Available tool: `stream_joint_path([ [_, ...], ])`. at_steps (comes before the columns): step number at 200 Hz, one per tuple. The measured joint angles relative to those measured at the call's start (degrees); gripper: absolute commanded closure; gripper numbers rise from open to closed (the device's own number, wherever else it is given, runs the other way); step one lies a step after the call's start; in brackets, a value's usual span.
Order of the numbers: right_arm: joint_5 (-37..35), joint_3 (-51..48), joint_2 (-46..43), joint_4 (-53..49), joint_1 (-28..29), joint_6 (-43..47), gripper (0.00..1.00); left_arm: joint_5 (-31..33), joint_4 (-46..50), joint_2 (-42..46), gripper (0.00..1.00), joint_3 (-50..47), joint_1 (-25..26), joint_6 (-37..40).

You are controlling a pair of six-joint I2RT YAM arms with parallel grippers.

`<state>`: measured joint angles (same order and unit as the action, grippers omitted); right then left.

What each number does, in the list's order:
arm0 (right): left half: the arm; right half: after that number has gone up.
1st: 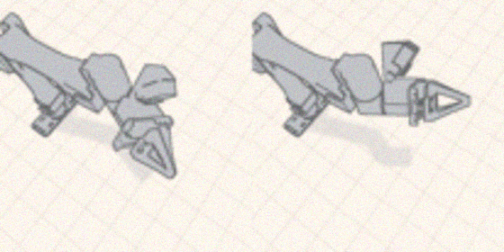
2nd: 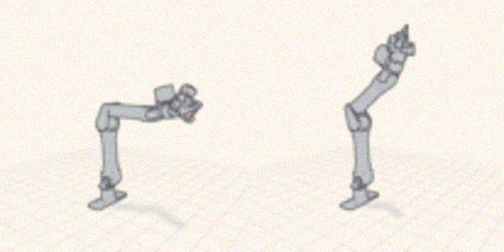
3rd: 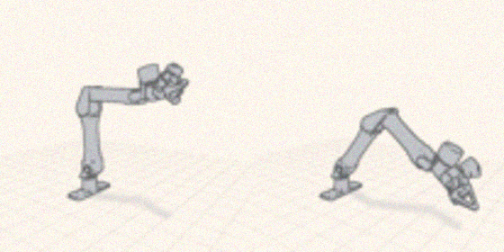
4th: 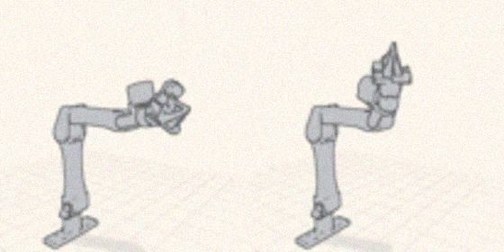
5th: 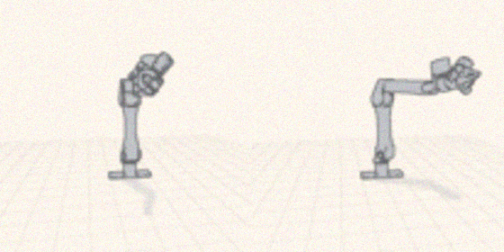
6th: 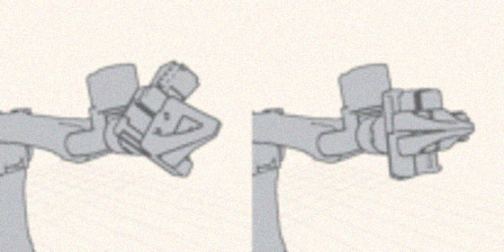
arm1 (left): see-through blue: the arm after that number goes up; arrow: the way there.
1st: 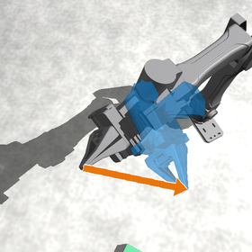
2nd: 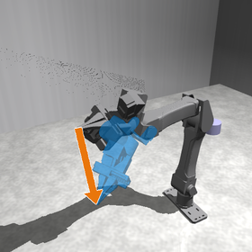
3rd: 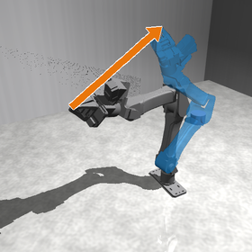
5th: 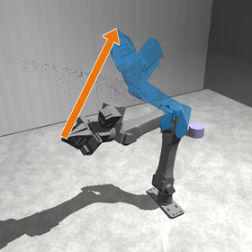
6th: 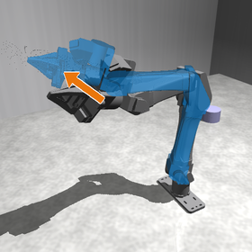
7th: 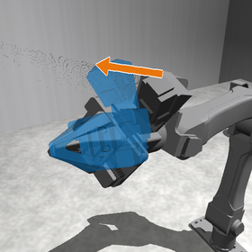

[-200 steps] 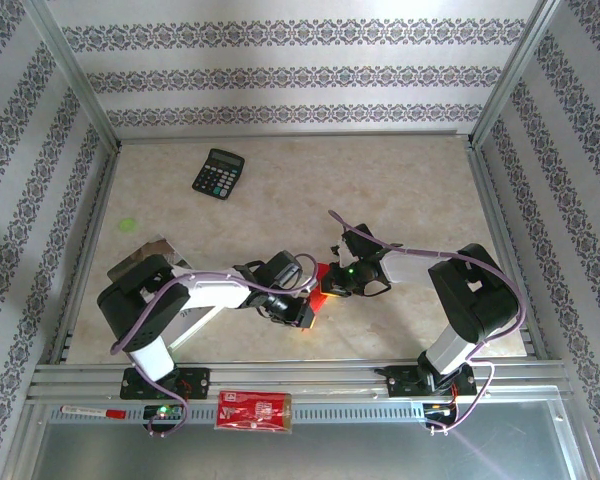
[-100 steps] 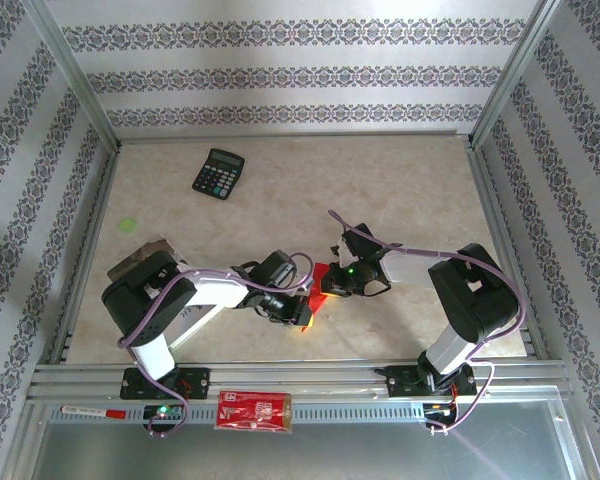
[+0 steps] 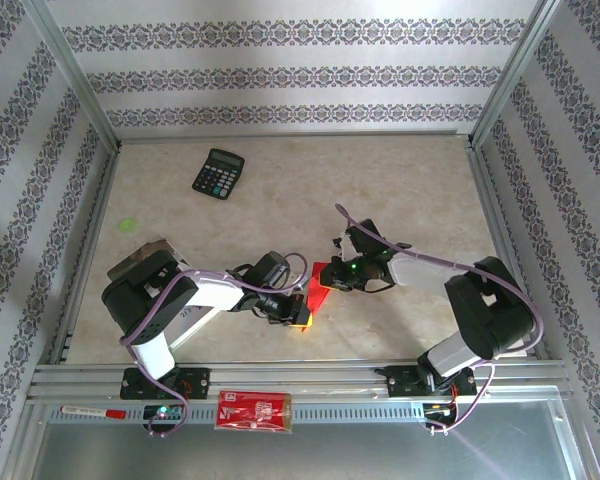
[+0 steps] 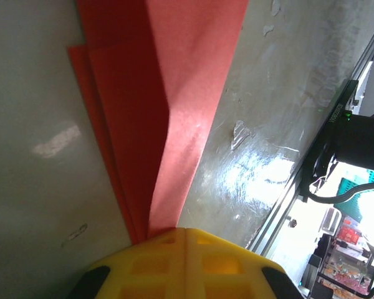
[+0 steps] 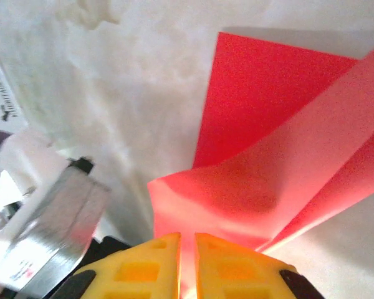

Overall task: Fold a paper plane with a square sheet of paper (pick it up from the middle)
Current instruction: Fold the wing for the fifth time at the center of the table.

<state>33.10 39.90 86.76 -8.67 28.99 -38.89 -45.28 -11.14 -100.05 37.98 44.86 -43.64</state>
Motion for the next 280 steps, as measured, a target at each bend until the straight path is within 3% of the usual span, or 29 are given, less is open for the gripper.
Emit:
stream_joint_path([
  [69,0.59,-8.7,-3.15,6.8,4.96,-9.35,0.92,-1.27,-0.92,-0.48,1.0,-0.24,-0.37,-0.39],
  [182,-0.83,-11.15,-0.37,15.47,10.95,-16.83,0.92,-1.27,-0.9,-0.48,1.0,-0.24,-0.37,-0.37],
  [280,0.68,-10.67,2.86,17.92,9.29,-16.65,0.92,-1.53,-0.87,-0.61,1.0,-0.24,-0.7,-0.35],
])
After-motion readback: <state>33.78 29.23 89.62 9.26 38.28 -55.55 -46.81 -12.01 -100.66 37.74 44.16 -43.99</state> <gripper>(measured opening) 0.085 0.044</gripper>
